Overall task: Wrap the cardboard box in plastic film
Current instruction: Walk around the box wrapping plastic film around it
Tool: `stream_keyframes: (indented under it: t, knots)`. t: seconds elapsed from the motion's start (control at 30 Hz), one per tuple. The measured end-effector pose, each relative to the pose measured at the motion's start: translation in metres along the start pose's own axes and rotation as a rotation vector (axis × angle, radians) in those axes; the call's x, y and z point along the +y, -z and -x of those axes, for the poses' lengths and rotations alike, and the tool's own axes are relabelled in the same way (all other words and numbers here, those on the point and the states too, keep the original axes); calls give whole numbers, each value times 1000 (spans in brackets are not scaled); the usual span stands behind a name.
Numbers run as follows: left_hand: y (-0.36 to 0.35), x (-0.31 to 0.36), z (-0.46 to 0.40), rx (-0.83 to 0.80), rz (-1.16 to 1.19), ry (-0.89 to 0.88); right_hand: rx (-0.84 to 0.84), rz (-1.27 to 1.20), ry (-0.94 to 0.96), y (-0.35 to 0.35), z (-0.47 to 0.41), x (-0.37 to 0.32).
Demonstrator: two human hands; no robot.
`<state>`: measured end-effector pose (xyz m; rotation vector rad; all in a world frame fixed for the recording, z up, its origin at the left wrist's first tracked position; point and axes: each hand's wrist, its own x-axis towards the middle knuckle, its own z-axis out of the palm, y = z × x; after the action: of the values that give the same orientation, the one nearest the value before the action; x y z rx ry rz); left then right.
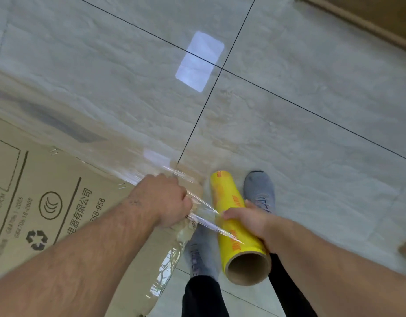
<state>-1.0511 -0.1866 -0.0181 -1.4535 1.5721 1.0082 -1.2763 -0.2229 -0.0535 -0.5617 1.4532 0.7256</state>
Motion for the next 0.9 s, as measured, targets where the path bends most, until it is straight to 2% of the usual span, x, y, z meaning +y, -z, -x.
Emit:
stream_keyframes:
  t: [0.1, 0.23, 0.37, 0.47, 0.63, 0.77, 0.9]
  knots:
    - [2, 20, 3, -5, 0, -86, 2, 224, 1, -17, -9, 20]
    - [-4, 50, 2, -73, -84, -146, -75, 170, 45, -69, -38, 25]
    - [-3, 49, 2, -60, -125, -142, -30, -50, 76, -99, -51, 41]
    - [0, 51, 6, -69, -136, -134, 28, -388, 55, -106, -46, 63]
    - [-5, 55, 2, -30, -127, -96, -170, -984, -23, -126, -41, 97]
    - [-11, 54, -1, 7, -131, -80, -268, -1143, -33, -135, -37, 105]
    - [-13, 53, -2, 12, -127, -50, -248, -1058, 17, -125, -49, 118]
